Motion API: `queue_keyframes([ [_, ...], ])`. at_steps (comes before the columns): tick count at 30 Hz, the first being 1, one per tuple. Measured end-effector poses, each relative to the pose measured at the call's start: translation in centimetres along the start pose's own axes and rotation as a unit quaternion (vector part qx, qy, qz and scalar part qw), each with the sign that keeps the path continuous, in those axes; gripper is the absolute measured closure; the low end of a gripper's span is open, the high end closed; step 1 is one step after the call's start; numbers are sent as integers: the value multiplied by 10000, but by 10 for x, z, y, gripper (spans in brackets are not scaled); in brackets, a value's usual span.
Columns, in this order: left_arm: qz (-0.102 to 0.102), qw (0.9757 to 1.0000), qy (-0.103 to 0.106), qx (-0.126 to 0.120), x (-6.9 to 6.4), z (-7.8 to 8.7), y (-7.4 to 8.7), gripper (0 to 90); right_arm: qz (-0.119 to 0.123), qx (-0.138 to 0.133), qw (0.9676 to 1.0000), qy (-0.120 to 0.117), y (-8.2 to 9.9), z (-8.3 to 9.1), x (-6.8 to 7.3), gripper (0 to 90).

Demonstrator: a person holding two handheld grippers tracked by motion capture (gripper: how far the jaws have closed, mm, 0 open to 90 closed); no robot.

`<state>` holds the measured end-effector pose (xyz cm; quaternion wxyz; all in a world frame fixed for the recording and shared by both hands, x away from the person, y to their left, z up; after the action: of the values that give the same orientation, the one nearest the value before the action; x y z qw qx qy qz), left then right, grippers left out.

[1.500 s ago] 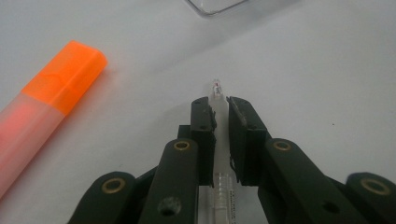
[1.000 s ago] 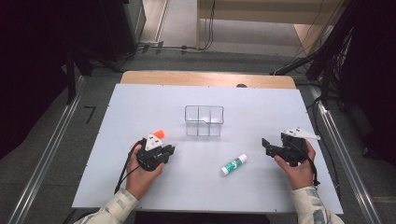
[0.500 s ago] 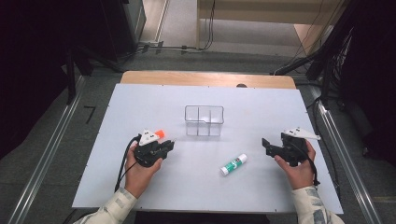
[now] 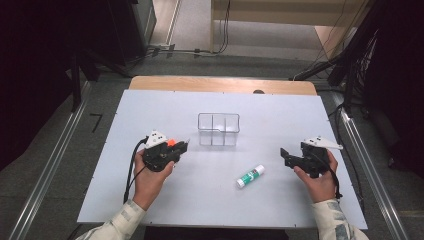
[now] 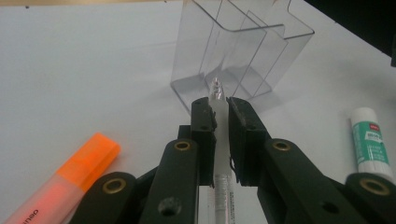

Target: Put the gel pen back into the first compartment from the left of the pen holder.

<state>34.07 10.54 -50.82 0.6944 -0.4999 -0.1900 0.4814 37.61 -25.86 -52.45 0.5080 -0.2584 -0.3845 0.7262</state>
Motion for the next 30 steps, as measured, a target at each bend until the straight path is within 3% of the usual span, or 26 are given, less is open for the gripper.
queue_keyframes([
  [8,58,9998,34,-170,-1,0,-21,821,8,13,10000,9,0,0,0,195],
  [19,15,9997,-45,-244,-5,-14,-55,821,23,14,10000,2,0,-1,0,195],
  [30,-14,9997,-32,-240,-10,-29,-74,821,22,36,10000,-18,0,-2,1,195],
])
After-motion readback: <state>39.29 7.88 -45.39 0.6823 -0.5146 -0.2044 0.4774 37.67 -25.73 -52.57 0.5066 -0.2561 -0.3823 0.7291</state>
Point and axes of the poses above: each handheld gripper's, and its own axes: z roughly backward along the jaws, y roughly out of its underside, x roughly to its left, the point moved 9 cm from there along -z, roughly forward along the jaws, and after that the axes turned 3 degrees about -x, right-handed, at the moved point
